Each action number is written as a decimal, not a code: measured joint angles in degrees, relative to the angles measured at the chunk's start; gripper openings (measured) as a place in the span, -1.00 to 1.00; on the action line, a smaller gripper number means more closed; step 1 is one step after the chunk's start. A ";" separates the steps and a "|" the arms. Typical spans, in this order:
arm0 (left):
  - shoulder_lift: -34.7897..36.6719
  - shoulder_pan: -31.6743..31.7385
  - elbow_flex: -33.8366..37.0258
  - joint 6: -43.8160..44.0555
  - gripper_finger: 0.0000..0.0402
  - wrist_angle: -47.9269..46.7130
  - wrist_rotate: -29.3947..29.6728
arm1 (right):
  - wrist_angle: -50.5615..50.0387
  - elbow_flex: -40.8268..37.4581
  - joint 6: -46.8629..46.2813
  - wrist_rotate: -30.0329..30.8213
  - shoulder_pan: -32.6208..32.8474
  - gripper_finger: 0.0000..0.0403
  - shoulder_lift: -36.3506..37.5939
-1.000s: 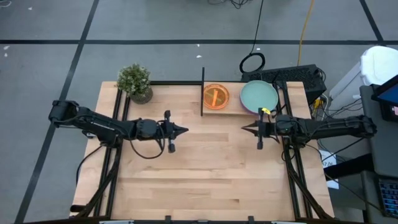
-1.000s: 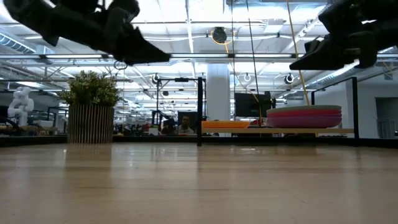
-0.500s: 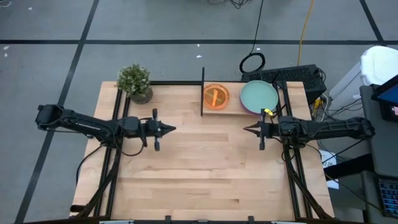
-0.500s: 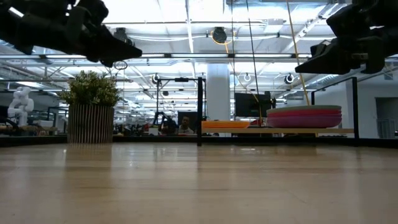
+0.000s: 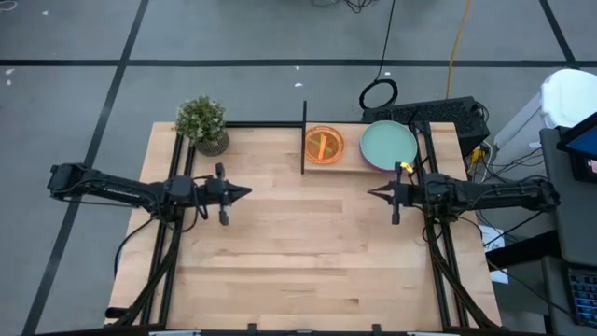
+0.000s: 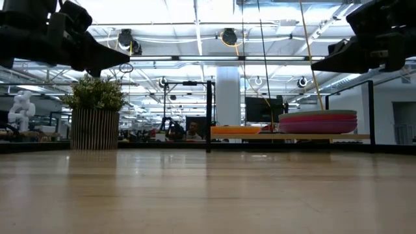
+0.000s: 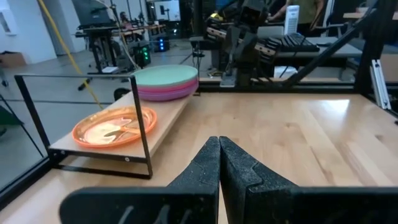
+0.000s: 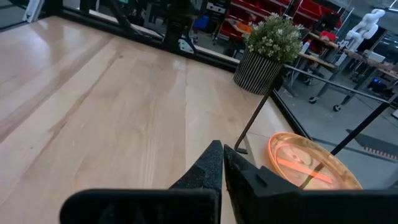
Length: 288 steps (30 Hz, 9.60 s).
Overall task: Place and stack plates onto a shelf
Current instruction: Return to Home Position
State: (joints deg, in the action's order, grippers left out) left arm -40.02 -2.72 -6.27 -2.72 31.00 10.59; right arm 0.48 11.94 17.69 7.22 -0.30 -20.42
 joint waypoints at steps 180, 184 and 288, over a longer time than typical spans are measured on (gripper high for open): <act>39.28 0.13 5.73 1.48 -0.93 -27.80 -7.48 | 1.47 -11.08 -8.02 -4.37 -0.52 -1.00 20.13; 39.28 0.13 5.73 1.48 -0.93 -27.80 -7.49 | 1.47 -11.08 -8.02 -4.35 -0.52 -1.00 20.13; 39.27 0.11 5.67 1.46 -0.93 -27.77 -7.48 | 1.50 -11.10 -8.02 -4.35 -0.50 -1.00 20.13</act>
State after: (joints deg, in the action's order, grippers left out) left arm -0.75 -2.61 -0.60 -1.26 3.22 3.11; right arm 1.98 0.85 9.67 2.87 -0.80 -0.30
